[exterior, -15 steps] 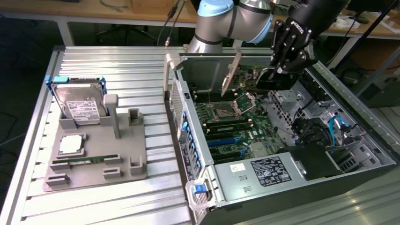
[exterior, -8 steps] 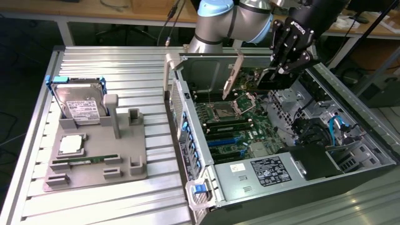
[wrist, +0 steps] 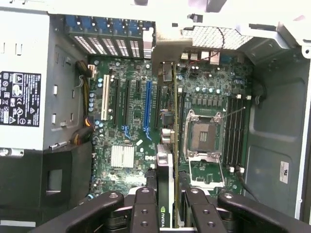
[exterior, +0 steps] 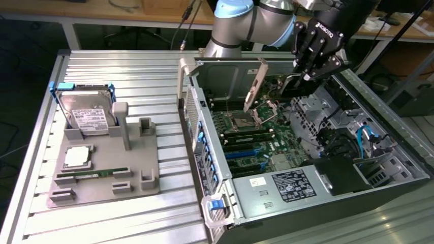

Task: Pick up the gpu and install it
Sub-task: 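Insert the gpu into the slot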

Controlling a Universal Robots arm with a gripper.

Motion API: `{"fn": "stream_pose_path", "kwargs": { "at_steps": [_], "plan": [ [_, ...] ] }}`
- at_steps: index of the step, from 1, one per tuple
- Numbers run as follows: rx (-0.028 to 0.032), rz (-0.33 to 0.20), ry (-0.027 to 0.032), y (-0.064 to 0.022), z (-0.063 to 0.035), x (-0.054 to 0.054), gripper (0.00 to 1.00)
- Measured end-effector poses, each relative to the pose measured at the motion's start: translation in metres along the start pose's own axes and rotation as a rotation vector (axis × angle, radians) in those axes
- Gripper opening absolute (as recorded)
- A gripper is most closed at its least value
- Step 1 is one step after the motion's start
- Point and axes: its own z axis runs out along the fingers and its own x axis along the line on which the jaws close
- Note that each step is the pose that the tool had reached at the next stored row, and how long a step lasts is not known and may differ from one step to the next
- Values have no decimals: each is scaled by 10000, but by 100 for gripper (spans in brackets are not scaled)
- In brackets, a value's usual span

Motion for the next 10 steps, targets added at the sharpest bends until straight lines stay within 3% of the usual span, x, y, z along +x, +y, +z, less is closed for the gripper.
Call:
{"fn": "stream_pose_path", "kwargs": {
  "at_steps": [10],
  "plan": [
    [-7, -269, 11, -3, 0, 0, 27]
  ]
}}
